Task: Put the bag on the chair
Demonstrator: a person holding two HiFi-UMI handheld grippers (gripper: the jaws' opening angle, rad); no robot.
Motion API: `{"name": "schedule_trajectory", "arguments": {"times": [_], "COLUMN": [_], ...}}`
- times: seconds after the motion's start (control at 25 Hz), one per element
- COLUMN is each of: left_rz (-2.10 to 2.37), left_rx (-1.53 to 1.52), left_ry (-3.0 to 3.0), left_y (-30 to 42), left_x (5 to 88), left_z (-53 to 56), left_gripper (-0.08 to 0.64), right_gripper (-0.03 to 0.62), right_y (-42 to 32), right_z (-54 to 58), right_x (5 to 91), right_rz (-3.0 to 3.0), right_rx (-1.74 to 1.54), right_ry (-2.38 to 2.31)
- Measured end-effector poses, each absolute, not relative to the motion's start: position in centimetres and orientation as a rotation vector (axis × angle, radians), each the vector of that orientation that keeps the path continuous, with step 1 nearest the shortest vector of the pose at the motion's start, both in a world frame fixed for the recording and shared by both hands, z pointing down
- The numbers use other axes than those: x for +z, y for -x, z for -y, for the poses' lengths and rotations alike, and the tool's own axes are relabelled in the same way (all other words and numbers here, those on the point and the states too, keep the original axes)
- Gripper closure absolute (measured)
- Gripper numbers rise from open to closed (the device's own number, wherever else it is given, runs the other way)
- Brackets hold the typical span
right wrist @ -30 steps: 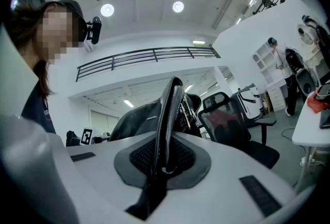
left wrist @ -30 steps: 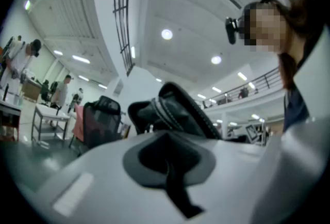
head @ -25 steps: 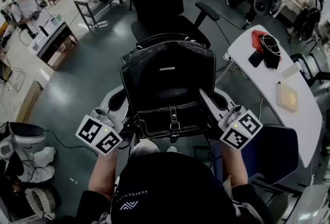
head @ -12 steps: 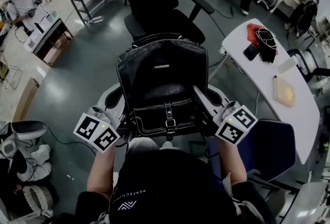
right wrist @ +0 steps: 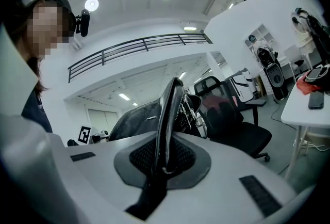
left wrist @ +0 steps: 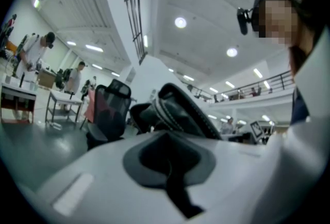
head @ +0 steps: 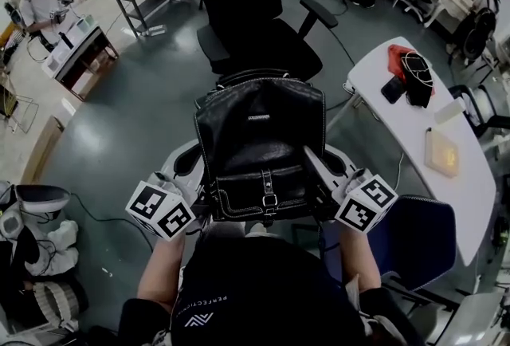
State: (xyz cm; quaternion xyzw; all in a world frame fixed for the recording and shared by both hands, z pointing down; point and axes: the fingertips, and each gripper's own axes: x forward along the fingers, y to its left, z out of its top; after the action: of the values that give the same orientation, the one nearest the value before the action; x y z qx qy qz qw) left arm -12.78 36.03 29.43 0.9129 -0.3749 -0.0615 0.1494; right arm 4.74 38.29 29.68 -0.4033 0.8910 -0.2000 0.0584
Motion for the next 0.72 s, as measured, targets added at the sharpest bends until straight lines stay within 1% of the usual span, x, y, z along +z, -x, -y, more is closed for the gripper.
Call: {"name": "schedule_trajectory", "arguments": {"times": [0.72], "left_rz": [1.003], "left_rx": [-0.137], "left_ry": [-2.608], "left_y": [13.3], "left_x": [31.5], "left_z": [-21.0], "left_gripper": [0.558], "right_gripper": [0.571], "right_y": [-4.0], "right_z": [-24.4], "right_x": [31.6], "right_rz": [-2.660], "right_rx": [-0.677], "right_ry": [1.308]}}
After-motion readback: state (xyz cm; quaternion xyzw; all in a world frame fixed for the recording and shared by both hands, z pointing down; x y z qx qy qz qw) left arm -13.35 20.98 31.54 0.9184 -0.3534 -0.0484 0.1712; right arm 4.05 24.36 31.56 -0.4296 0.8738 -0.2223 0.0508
